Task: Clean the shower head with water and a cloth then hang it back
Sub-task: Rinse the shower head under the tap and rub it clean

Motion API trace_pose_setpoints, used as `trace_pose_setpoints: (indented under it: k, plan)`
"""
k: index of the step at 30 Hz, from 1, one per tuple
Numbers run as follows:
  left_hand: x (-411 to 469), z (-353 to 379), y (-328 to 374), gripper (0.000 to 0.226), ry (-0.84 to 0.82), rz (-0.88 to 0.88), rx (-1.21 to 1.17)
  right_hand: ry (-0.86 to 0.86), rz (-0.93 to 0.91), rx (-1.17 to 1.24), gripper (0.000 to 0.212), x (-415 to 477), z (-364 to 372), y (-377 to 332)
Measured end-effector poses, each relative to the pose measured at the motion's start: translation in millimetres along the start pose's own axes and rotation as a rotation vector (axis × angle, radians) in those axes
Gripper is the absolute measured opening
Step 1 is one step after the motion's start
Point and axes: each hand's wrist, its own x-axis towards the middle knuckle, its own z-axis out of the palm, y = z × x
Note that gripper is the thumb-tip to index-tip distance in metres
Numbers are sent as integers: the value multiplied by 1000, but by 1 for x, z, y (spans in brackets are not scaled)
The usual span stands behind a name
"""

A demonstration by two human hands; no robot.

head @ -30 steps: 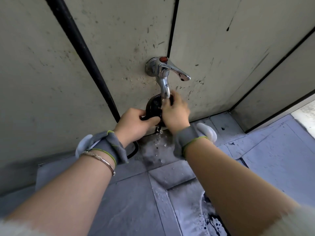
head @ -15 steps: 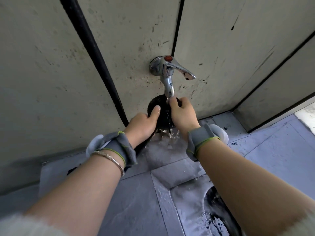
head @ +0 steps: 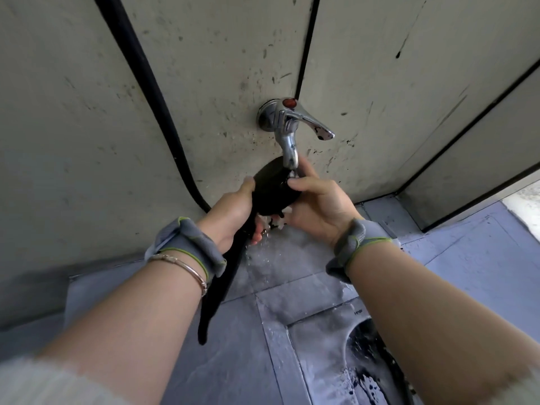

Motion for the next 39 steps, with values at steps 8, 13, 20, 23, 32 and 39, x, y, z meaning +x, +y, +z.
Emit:
trace_pose_setpoints:
  k: [8,13,20,23,32,39]
  plan:
    - [-5,-4,3,71,-203,-144,-51,424,7,-388,30,13,4,9]
    - [-6,6,3,54,-129,21,62,742,4,-818,56,24,4,14]
    - [1,0,1,62,-90,-62,45,460,-130,-547,24,11,-8,16]
    - [2,-2,1,66,-107,-88,50,495,-150,-616,26,13,-11,17]
    - [6,7,1,53,110,148,174,601,-134,-474,13,17,-3,3]
    - [6,4,0,46,105,169,182,313,28,-84,32,7,-10,0]
